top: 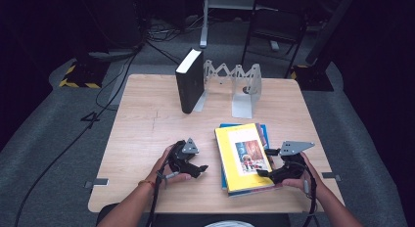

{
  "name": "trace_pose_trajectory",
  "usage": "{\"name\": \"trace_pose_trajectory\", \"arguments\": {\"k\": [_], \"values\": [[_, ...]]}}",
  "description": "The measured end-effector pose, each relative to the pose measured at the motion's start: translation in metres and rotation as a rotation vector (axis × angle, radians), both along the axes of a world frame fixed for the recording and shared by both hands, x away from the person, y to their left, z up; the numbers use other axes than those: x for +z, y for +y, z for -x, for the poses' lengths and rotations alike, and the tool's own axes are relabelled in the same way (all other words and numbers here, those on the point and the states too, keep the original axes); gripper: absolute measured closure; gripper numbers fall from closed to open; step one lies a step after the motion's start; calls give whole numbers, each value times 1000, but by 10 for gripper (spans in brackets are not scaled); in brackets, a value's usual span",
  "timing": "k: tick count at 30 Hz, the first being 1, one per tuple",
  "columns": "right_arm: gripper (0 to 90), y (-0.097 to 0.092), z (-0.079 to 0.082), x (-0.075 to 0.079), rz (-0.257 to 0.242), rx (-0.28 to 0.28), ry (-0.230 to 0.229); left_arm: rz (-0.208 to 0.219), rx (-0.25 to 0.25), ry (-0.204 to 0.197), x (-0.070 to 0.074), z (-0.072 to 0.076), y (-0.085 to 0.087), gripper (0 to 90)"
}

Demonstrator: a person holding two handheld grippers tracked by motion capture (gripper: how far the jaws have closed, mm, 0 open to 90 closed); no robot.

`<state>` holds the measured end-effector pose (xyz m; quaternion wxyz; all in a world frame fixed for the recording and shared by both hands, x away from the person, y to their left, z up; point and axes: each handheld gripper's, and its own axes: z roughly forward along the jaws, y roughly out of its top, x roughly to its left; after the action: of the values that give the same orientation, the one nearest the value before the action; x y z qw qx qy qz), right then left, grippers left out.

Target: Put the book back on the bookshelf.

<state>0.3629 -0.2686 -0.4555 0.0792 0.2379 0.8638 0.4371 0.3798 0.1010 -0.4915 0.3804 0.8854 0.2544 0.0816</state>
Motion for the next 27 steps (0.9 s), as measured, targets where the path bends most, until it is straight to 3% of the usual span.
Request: {"name": "trace_pose_trajectory", "arguments": {"k": [5,13,17,22,25,27], "values": [[128,5,2,1,14,0,-16,60,-13,5,8,3,-3,187],[128,7,2,1,17,9,-24,118,-21,13,17,2,-9,188],[128,8,2,2,20,14,-25,186,-18,61,21,-3,-11,182],[128,8,2,2,22,16,-26,217,-24,104,19,-10,-17,175],[128,9,2,2,21,17,-26,207,-42,116,18,-15,-25,167],[128,9,2,2,21,17,-26,238,-45,139,18,-21,-27,136]]}}
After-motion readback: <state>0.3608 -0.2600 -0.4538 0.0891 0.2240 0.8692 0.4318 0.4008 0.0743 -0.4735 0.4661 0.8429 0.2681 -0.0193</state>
